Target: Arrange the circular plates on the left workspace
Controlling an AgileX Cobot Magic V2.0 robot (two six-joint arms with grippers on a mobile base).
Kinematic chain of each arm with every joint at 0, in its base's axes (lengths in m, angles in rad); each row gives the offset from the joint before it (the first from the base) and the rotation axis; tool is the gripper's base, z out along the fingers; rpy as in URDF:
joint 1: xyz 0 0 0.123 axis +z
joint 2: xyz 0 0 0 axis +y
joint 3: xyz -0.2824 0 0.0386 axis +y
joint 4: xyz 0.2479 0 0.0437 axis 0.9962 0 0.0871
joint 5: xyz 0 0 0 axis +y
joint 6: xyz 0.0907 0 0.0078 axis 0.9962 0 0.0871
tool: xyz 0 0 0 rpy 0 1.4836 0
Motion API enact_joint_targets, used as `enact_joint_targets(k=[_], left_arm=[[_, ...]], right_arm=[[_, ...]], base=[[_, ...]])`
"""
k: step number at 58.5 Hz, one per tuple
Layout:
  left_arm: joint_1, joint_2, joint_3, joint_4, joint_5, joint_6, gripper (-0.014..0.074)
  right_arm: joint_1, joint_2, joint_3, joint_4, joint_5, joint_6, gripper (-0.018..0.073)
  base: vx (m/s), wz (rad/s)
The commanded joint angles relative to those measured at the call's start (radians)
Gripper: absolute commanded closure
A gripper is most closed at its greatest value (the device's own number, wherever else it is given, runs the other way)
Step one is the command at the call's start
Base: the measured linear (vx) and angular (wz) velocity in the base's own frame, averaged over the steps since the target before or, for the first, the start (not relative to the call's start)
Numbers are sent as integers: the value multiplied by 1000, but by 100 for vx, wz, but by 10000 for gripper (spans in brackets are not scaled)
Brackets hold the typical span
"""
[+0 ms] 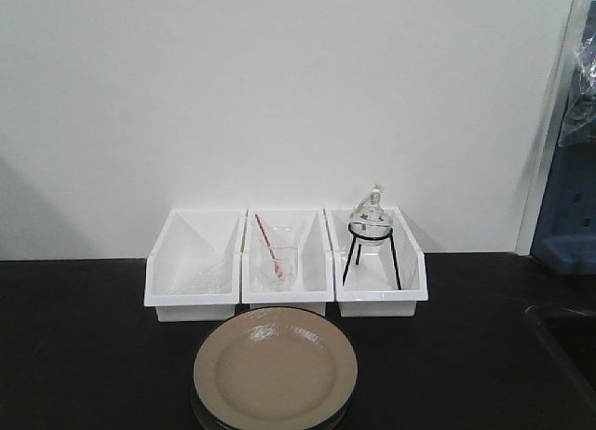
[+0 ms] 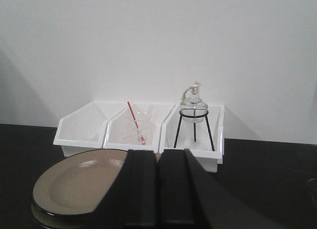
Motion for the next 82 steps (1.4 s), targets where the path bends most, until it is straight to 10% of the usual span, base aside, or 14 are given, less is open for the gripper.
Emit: enact_joint_targets(k=[1,19,27,33,43,52,82], left_arm=[[-5,-15,12,-1,-76,-10,596],[-5,-15,12,-1,-76,-10,596],[-5,-15,12,-1,-76,-10,596],[-5,-15,12,-1,-76,-10,596],[-5,-15,12,-1,-76,-10,596],[-5,-15,12,-1,-76,-10,596],[-5,-15,12,-1,-76,-10,596]], right_arm=[[-2,6,-30,9,-10,-2,559],[-2,8,-30,-2,-10,-2,559],[-2,8,-30,-238,17,54,559],[-2,8,-30,-573,105,347,559],[-2,8,-19,-1220,112,1128,559],[-2,-13,89,-1547,-103,1410,559],[-202,-334,317,-1531,-214,1409,559]], base=[[0,0],[0,0],[0,0],[0,0],[0,0],[0,0],[0,0]])
